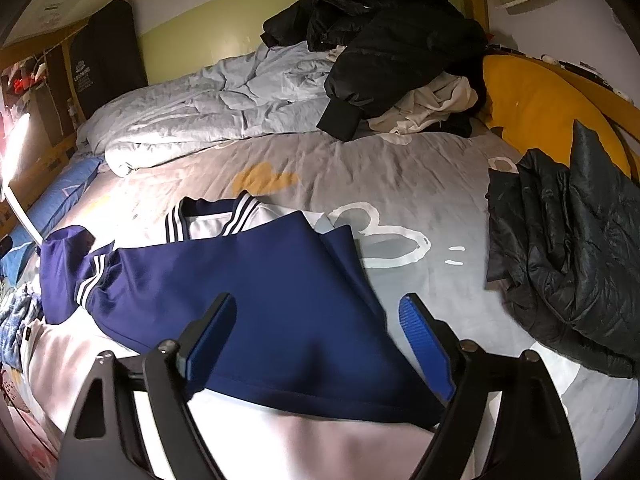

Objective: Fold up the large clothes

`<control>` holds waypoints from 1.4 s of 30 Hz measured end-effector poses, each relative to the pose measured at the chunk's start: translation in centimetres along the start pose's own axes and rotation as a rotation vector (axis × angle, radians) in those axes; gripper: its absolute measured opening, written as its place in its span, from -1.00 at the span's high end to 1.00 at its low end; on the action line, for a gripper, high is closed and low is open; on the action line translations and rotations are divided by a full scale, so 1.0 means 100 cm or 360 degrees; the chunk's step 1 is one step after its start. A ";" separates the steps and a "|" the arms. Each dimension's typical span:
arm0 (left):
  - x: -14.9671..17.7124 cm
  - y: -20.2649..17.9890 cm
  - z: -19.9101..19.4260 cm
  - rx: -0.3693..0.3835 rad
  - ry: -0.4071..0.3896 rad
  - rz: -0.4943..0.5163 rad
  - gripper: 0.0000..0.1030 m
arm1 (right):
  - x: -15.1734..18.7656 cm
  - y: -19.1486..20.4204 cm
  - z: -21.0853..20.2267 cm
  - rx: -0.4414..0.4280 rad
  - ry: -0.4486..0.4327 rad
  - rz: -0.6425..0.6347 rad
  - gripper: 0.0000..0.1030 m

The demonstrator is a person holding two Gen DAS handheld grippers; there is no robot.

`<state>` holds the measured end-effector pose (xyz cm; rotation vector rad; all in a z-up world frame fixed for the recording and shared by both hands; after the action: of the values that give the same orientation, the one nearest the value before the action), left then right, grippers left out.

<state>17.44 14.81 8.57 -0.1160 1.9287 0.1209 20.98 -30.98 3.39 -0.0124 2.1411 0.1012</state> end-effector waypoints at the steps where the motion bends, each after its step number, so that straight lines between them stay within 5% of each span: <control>1: 0.001 0.006 0.001 -0.0003 0.0012 -0.0022 -0.99 | -0.001 0.000 -0.001 -0.0001 -0.0005 -0.0003 -0.60; 14: 0.012 0.072 0.046 -0.0051 0.0190 -0.0144 -0.99 | 0.003 0.014 0.010 -0.0045 0.0053 -0.0002 -0.60; 20: 0.019 0.115 0.079 -0.0124 0.0274 -0.0083 -0.99 | 0.008 0.018 0.013 -0.0182 0.0136 0.0098 -0.60; 26: 0.052 0.161 0.121 -0.0161 0.0526 -0.0271 -0.93 | 0.015 0.025 0.022 -0.0138 0.0167 0.0034 -0.60; 31: 0.079 0.174 0.143 -0.0139 0.0719 -0.0411 -0.68 | 0.017 0.026 0.030 -0.0149 0.0214 0.0052 -0.60; 34: 0.096 0.182 0.153 -0.0258 0.0827 -0.0423 -0.62 | 0.017 0.028 0.031 -0.0147 0.0216 0.0045 -0.60; 38: 0.106 0.188 0.159 -0.0278 0.0836 -0.0466 -0.35 | 0.018 0.028 0.031 -0.0144 0.0221 0.0038 -0.60; 40: 0.103 0.183 0.157 -0.0219 0.0805 -0.0463 0.03 | 0.019 0.028 0.032 -0.0142 0.0226 0.0040 -0.60; 42: 0.102 0.180 0.155 -0.0178 0.0775 -0.0454 0.90 | 0.019 0.027 0.031 -0.0138 0.0223 0.0041 -0.60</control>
<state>25.75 34.58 -5.90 -0.5343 2.3643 0.0078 22.42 -28.00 0.35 -0.0434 2.2760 0.2138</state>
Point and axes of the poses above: each gripper's, at about its wrist camera, not at the fingertips, and z roughly the way its jaws point, y to its left, x to its underside, the point moved 3 cm from there along z, roughly the way its jaws point, and after that the axes turned 10 degrees about -y, right-handed, at the moved point
